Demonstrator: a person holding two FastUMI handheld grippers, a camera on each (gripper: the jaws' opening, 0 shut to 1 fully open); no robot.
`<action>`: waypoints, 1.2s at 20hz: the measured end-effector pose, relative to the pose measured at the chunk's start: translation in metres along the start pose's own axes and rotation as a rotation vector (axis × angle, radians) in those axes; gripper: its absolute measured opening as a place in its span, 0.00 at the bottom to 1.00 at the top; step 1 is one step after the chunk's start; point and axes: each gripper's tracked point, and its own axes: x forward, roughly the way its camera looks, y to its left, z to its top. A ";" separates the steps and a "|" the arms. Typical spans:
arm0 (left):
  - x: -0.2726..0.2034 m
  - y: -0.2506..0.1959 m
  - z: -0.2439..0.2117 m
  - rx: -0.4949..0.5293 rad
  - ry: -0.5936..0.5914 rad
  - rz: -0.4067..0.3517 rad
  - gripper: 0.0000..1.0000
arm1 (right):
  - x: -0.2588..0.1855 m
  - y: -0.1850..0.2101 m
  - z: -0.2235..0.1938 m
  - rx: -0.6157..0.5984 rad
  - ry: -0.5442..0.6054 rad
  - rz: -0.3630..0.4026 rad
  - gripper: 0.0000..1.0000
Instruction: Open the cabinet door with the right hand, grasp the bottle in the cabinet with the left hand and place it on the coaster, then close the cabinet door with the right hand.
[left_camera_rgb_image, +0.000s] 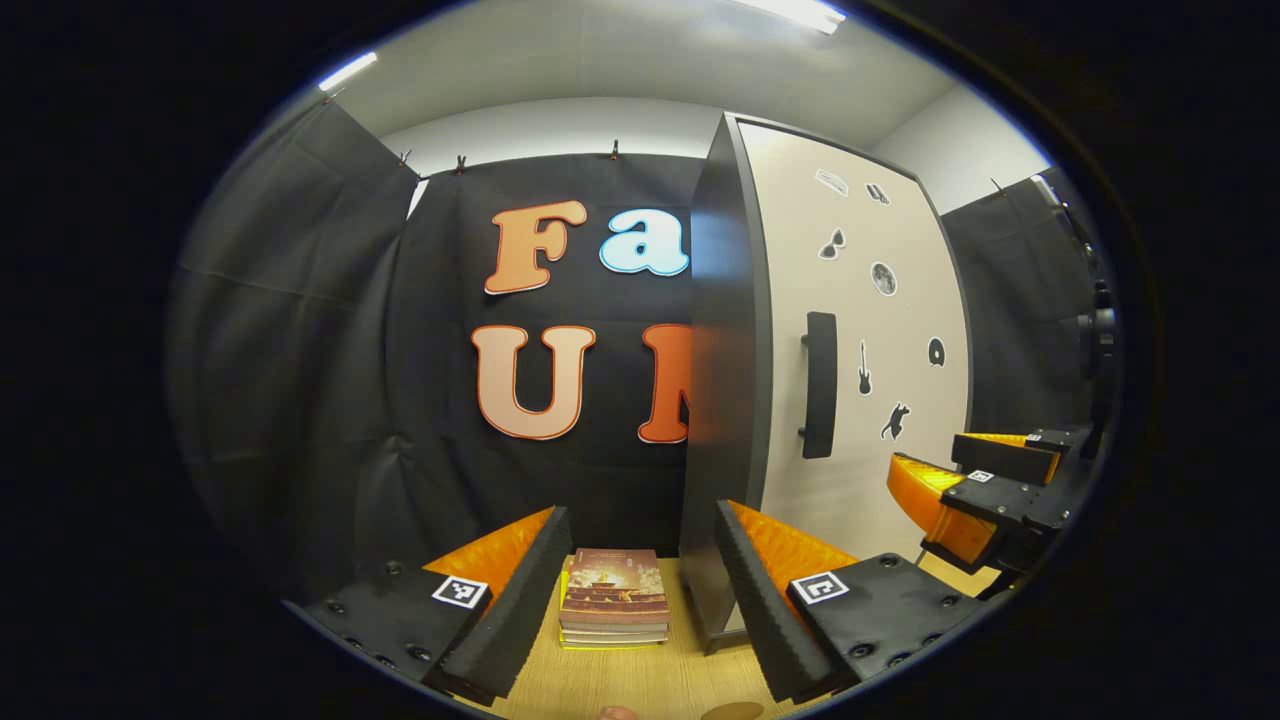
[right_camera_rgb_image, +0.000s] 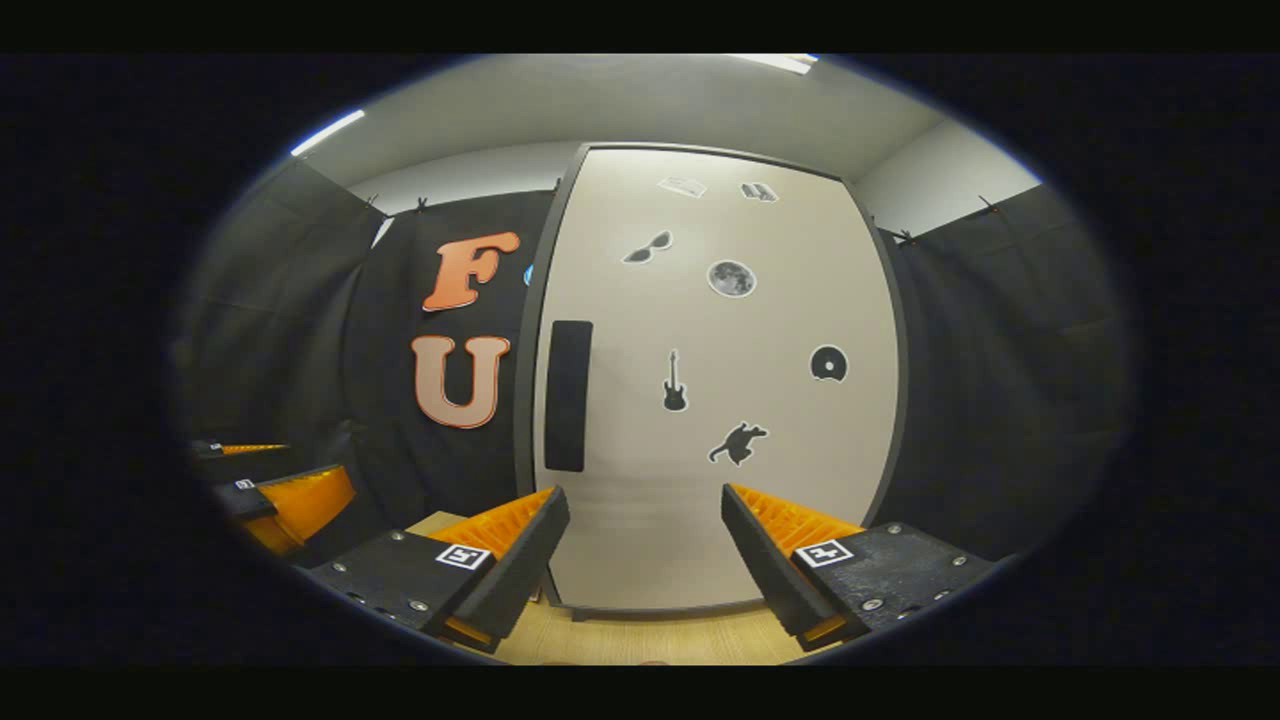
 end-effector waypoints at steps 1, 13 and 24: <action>0.002 0.002 0.000 0.005 0.000 0.002 0.94 | 0.007 0.006 0.002 0.008 0.001 0.012 0.95; 0.016 0.014 -0.020 0.000 0.034 -0.011 0.94 | 0.085 0.050 0.022 0.103 0.024 0.071 0.83; 0.028 0.039 -0.031 -0.019 0.043 -0.051 0.95 | 0.097 0.052 0.023 0.117 0.026 0.001 0.36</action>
